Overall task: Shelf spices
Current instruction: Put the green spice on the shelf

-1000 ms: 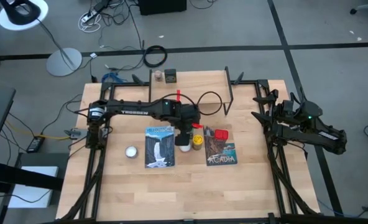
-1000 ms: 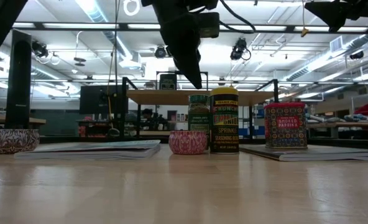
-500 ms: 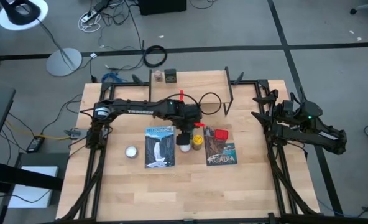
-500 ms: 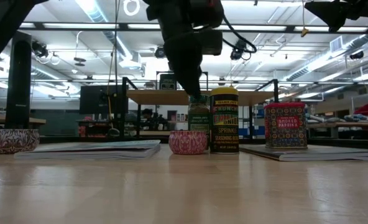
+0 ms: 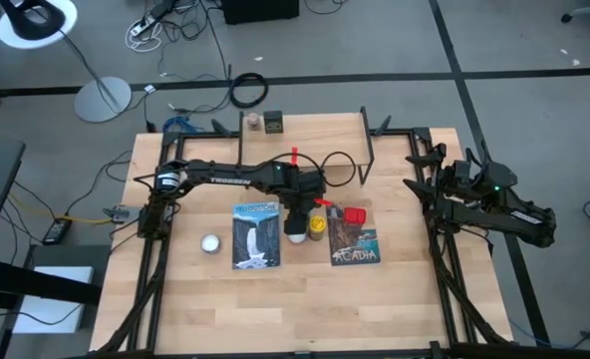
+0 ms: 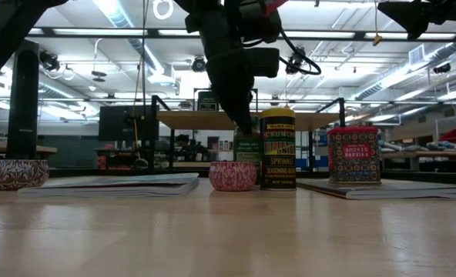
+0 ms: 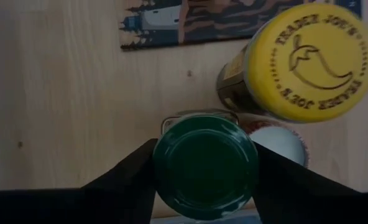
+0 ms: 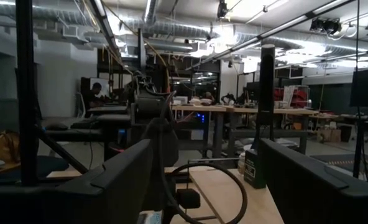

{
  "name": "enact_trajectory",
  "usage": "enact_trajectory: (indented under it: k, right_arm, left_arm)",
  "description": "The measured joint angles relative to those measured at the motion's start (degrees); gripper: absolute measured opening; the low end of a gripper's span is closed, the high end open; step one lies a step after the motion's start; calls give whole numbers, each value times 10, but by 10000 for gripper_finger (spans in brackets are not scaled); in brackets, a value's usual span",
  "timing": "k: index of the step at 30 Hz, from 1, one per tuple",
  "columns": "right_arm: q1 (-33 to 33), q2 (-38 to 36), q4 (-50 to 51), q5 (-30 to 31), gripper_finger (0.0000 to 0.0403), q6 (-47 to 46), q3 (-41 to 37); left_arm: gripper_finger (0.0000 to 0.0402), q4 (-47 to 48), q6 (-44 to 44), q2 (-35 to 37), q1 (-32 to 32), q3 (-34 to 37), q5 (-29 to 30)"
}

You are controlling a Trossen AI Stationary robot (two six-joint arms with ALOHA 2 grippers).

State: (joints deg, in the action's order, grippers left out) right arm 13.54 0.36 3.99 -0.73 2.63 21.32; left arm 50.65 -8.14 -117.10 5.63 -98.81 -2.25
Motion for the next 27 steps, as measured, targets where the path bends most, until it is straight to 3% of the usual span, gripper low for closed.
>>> enact_trajectory:
  k: [2,18,27]
  right_arm:
    - [0,0,-1,0,293,0,0]
    - [0,0,0,0,293,0,0]
    - [0,0,0,0,293,4,0]
  left_arm:
    - [196,-1,0,0,0,0,0]
    - [195,8,-1,27,-1,-4,9]
    - [195,105,-13,30,-3,-123,23]
